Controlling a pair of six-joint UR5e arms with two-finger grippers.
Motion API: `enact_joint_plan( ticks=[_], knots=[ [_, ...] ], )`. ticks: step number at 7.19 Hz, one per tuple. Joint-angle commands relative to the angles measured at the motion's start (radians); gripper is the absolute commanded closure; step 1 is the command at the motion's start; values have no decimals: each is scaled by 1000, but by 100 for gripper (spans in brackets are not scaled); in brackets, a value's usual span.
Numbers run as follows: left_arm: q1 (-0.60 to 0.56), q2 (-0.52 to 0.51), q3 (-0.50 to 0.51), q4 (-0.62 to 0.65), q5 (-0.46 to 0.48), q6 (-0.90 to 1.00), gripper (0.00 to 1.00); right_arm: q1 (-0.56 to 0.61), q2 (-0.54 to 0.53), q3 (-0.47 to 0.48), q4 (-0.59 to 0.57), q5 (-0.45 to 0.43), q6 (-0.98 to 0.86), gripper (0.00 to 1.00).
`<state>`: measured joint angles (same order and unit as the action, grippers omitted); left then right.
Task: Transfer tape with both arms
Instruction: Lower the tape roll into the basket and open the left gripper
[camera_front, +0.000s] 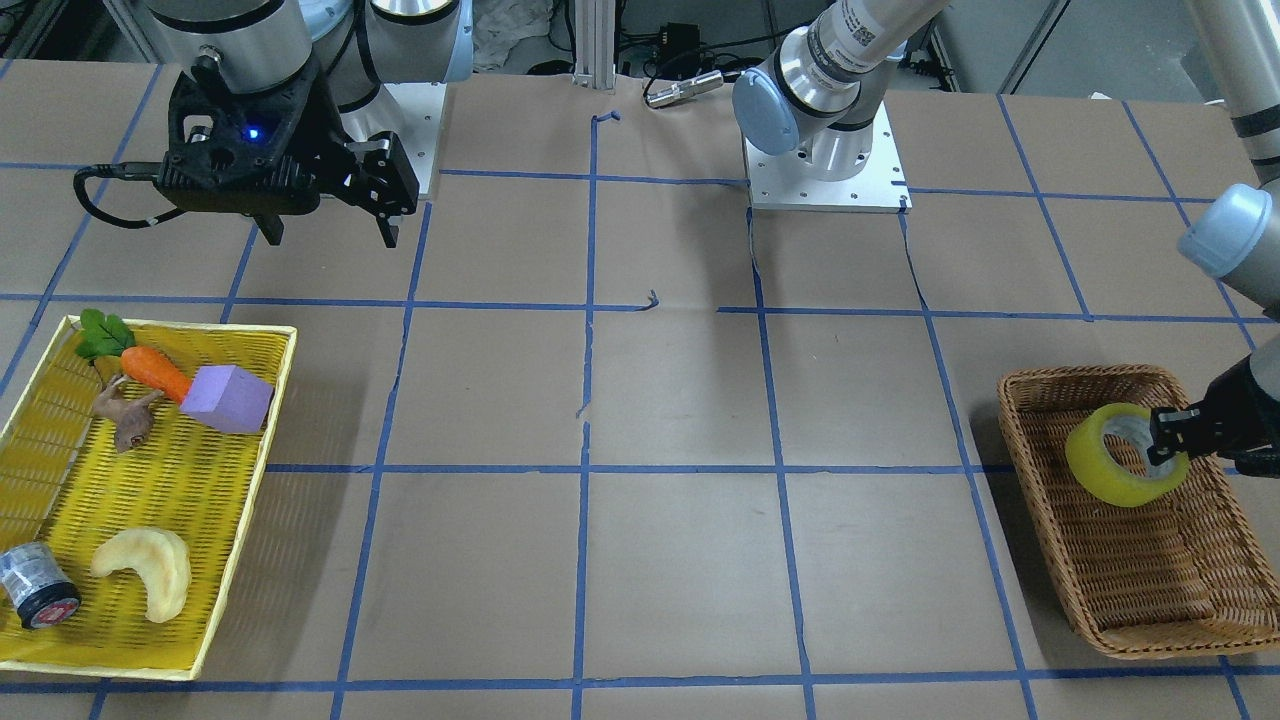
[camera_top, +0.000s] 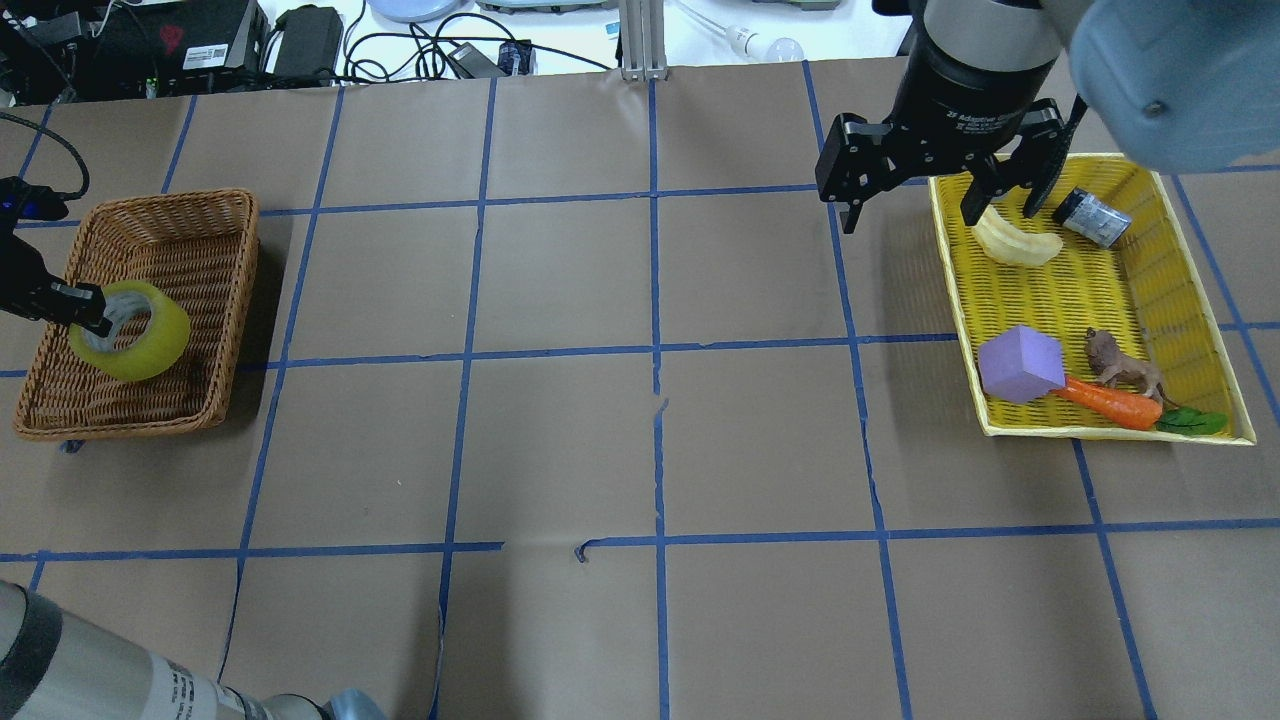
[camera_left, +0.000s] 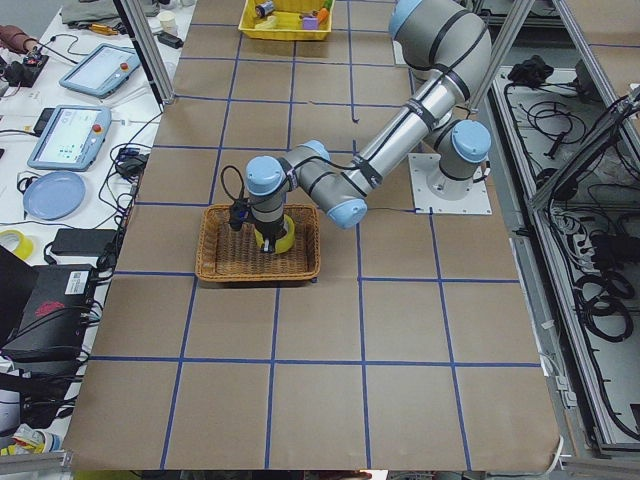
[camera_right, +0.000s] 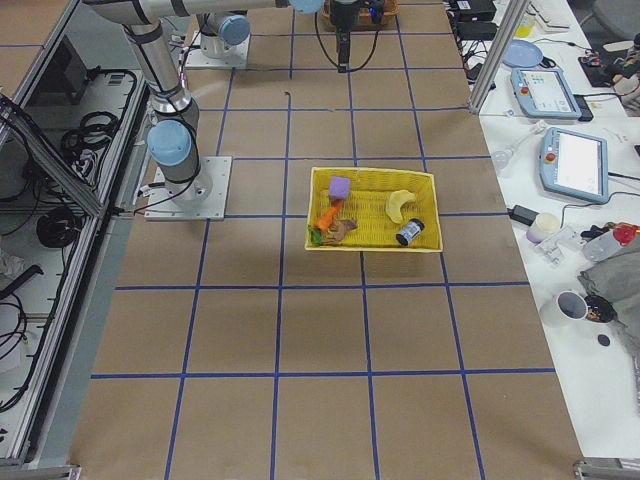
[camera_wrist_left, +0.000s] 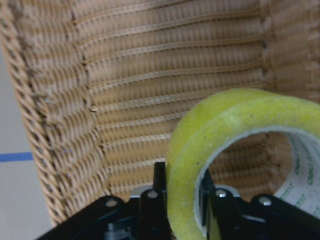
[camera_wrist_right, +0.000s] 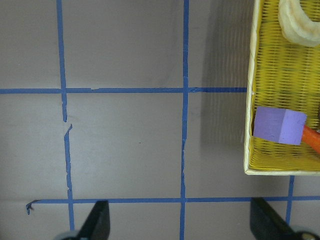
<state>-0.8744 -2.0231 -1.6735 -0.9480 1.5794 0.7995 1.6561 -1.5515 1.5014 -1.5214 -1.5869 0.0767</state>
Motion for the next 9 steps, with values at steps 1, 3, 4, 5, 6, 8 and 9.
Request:
enact_joint_plan(
  ticks=[1,3,4,5,6,8,9],
  knots=[
    [15,-48,0,107,-4,55,67,2,-1,-3,-2,-1,0,0],
    [2,-19,0,127,-71,37,0,2,-1,-3,-2,1,0,0],
    [-39,19,3,112,-72,-30,0,2,-1,-3,-2,5,0,0],
    [-125,74,8,66,-70,-134,0,2,-1,-3,-2,4,0,0],
    [-214,131,12,-1,-70,-261,0,2,-1,-3,-2,4,0,0],
    [-402,220,24,-171,-68,-531,0,1,-1,-6,1,1,0,0],
    [-484,260,29,-266,-64,-621,0,-1,1,-7,3,2,0,0]
  ],
)
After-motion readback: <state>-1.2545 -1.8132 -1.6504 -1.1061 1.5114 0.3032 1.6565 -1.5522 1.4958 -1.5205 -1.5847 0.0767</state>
